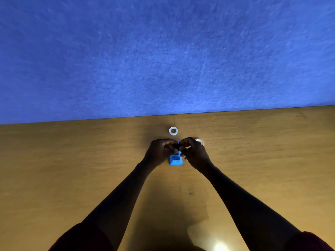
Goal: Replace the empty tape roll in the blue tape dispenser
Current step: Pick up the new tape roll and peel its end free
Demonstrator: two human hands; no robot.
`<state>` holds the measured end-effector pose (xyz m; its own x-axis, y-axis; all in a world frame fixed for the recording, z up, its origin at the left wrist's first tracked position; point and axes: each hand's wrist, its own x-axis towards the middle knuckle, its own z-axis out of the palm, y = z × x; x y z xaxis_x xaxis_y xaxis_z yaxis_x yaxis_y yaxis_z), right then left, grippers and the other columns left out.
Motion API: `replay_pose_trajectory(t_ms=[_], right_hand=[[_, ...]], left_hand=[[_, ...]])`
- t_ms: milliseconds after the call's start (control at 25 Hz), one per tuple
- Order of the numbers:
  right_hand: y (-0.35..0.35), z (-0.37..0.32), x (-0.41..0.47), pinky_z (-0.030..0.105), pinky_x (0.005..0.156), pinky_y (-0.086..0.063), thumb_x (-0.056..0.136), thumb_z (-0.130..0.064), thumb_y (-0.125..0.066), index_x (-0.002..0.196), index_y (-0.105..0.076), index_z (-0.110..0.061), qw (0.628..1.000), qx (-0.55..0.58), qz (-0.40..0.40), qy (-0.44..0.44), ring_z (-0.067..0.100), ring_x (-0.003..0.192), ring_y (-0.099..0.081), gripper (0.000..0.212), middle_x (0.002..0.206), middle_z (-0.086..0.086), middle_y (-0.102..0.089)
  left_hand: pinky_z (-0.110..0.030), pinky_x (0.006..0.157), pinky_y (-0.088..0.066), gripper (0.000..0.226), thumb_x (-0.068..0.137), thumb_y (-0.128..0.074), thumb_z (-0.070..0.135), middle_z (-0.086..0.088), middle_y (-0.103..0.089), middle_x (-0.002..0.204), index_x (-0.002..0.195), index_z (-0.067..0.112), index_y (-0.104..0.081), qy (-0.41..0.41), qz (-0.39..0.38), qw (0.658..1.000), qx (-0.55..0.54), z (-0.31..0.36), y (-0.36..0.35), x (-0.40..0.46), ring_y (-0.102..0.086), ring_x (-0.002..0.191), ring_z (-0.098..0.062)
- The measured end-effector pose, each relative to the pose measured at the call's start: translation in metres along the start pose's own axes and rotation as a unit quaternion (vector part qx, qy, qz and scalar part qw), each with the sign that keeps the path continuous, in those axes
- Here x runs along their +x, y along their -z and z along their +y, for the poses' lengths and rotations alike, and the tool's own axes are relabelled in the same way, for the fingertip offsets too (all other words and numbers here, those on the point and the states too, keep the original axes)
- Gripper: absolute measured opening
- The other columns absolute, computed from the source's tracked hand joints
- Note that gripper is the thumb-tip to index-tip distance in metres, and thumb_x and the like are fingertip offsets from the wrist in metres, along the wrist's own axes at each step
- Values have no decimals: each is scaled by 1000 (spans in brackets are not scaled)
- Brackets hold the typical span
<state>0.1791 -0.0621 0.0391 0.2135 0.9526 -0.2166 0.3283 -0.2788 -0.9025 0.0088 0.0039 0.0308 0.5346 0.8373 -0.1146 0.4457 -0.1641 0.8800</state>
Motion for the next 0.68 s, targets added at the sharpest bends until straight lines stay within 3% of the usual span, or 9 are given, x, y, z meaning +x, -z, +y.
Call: replay_pose_trajectory(t_ms=[200, 360, 480, 600, 680], right_hand=[[0, 7, 5, 14, 55, -50, 95, -13, -64, 104, -64, -9, 1000, -3, -2, 9, 12, 75, -70, 10, 95, 3, -71], [-1, 12, 14, 28, 68, -54, 92, -22, -68, 105, -64, -16, 995, -58, 73, 21, 13, 86, -66, 14, 98, 0, -70], [6, 19, 25, 34, 80, -54, 87, -27, -75, 119, -60, -15, 987, -117, 113, -7, 20, 103, -63, 37, 115, 4, -66], [20, 29, 36, 45, 97, -50, 81, -30, -80, 139, -47, -15, 970, -215, 83, -76, 29, 127, -48, 68, 141, 9, -51], [28, 34, 40, 49, 102, -48, 79, -30, -82, 146, -39, -15, 957, -263, 62, -105, 33, 132, -43, 82, 148, 10, -44]], left_hand=[[-14, 78, -55, 32, 87, -77, 13, 2, -78, 107, 119, 12, -73, 12, -6, 1000, 2, -2, 0, 5, -73, 97, -4], [-10, 73, -53, 29, 86, -77, 16, 14, -74, 99, 115, 15, -74, 12, -8, 1000, 11, -6, 5, 8, -69, 93, 6], [-9, 72, -52, 27, 85, -79, 18, 18, -74, 93, 111, 20, -75, 23, -8, 1000, 12, -9, 9, 8, -69, 88, 7], [-8, 70, -50, 24, 82, -80, 18, 25, -74, 85, 104, 26, -76, 42, -1, 999, 3, -13, 9, 7, -68, 80, 9], [-9, 71, -51, 25, 81, -81, 19, 23, -74, 86, 105, 25, -76, 49, -2, 999, 1, -15, 8, 8, -69, 80, 8]])
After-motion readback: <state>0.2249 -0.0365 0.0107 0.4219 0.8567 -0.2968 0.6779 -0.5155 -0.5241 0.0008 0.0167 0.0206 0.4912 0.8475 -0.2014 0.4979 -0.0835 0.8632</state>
